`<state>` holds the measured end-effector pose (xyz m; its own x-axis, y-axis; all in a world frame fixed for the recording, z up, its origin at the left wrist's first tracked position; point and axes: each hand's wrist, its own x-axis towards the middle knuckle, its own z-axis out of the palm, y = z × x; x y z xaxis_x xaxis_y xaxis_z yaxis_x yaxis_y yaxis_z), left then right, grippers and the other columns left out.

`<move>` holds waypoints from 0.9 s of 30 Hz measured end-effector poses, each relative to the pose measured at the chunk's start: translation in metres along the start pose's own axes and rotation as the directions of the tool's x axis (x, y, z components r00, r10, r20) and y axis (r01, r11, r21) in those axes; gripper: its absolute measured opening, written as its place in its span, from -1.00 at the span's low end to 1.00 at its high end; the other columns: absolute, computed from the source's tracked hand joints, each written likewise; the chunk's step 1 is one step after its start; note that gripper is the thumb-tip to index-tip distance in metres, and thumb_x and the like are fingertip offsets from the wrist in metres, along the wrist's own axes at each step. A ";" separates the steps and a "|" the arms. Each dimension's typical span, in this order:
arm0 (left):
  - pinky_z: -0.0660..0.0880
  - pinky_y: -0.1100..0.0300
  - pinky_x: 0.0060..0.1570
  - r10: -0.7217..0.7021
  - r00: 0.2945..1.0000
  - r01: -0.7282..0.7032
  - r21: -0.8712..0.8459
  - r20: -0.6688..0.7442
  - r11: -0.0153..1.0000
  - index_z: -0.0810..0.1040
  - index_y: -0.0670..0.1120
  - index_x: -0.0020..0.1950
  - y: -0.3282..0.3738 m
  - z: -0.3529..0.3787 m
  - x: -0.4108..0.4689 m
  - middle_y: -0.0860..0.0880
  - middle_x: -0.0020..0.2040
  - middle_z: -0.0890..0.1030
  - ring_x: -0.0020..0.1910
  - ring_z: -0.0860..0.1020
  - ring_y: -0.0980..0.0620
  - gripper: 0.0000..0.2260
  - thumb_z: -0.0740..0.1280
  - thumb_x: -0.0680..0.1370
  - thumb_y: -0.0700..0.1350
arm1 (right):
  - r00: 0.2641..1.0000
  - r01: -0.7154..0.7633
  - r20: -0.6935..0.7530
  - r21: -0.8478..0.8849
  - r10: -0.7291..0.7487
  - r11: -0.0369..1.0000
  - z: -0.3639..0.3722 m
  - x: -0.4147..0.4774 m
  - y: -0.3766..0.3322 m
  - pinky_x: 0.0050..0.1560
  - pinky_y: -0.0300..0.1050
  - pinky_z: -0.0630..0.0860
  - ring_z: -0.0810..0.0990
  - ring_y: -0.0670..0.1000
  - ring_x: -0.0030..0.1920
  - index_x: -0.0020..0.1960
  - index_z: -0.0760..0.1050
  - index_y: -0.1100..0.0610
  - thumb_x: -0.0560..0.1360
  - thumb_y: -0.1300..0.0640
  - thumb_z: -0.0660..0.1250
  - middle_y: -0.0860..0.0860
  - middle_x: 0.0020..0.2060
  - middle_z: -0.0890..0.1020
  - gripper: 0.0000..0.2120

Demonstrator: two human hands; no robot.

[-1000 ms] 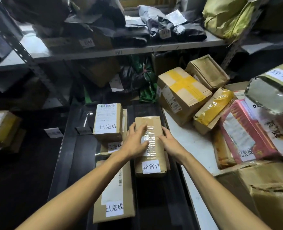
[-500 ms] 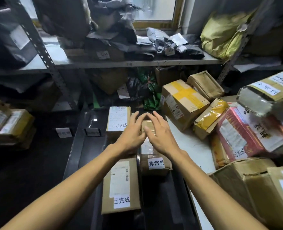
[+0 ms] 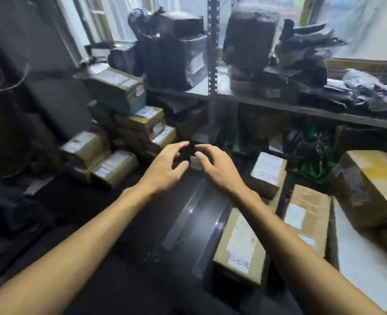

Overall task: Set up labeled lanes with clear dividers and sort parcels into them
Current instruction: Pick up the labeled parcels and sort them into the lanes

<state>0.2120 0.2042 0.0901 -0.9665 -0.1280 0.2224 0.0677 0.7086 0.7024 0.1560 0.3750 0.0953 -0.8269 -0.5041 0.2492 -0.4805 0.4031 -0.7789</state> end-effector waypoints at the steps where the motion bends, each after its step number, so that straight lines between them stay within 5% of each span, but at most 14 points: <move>1: 0.45 0.14 0.25 -0.024 0.999 0.025 0.023 -0.028 0.999 0.40 0.02 0.45 -0.009 -0.019 -0.008 0.04 0.33 0.47 0.20 0.48 0.11 -0.54 0.30 0.53 -0.06 | 0.999 0.028 0.031 0.001 -0.028 1.000 0.013 0.006 -0.011 0.23 -0.37 0.40 0.55 -0.02 0.24 0.34 0.53 0.11 0.64 0.03 0.23 0.05 0.26 0.61 -0.68; 3: 0.45 0.15 0.22 -0.078 0.994 0.082 0.044 -0.083 0.996 0.44 0.05 0.40 -0.028 -0.053 -0.022 0.07 0.25 0.50 0.18 0.50 0.09 -0.54 0.26 0.49 0.00 | 0.993 0.071 0.096 -0.008 -0.070 0.997 0.039 0.018 -0.032 0.28 -0.16 0.43 0.55 0.02 0.26 0.34 0.52 0.10 0.63 0.01 0.26 0.05 0.25 0.61 -0.67; 8: 0.38 0.23 0.26 -0.150 0.968 0.171 0.092 -0.202 0.981 0.48 0.08 0.37 -0.092 -0.133 -0.049 0.11 0.24 0.52 0.18 0.48 0.17 -0.62 0.31 0.55 -0.08 | 0.974 0.142 0.179 -0.023 -0.135 0.990 0.105 0.055 -0.080 0.19 -0.24 0.35 0.53 0.00 0.29 0.36 0.51 0.13 0.61 0.02 0.31 0.05 0.27 0.61 -0.64; 13: 0.37 0.36 0.04 -0.302 0.911 0.312 -0.010 -0.280 0.950 0.55 0.06 0.29 -0.161 -0.201 -0.060 0.04 0.08 0.59 0.06 0.53 0.10 -0.70 0.31 0.56 -0.11 | 0.959 0.170 0.240 -0.074 -0.148 0.983 0.176 0.095 -0.114 0.33 -0.05 0.41 0.52 0.06 0.30 0.37 0.50 0.13 0.62 0.04 0.30 0.10 0.27 0.59 -0.64; 23: 0.44 0.18 0.25 -0.354 0.918 0.342 -0.091 -0.180 0.935 0.57 0.14 0.20 -0.286 -0.267 -0.021 0.11 0.15 0.60 0.17 0.53 0.18 -0.75 0.31 0.55 -0.07 | 0.965 0.039 0.263 -0.131 -0.003 0.991 0.279 0.176 -0.138 0.21 -0.27 0.33 0.51 0.03 0.30 0.39 0.49 0.09 0.62 0.04 0.29 0.07 0.31 0.56 -0.64; 27: 0.45 0.20 0.21 -0.316 0.939 0.306 -0.095 -0.133 0.947 0.55 0.18 0.18 -0.317 -0.275 0.034 0.16 0.12 0.59 0.13 0.53 0.24 -0.70 0.25 0.47 0.04 | 0.975 -0.009 0.220 -0.142 0.040 0.990 0.298 0.226 -0.127 0.32 -0.13 0.37 0.50 0.05 0.32 0.37 0.50 0.11 0.61 0.04 0.29 0.08 0.28 0.58 -0.64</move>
<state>0.2254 -0.2156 0.0608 -0.8964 -0.4366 0.0763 -0.2080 0.5665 0.7974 0.1171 -0.0180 0.0788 -0.7611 -0.6430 0.0849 -0.5095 0.5118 -0.6917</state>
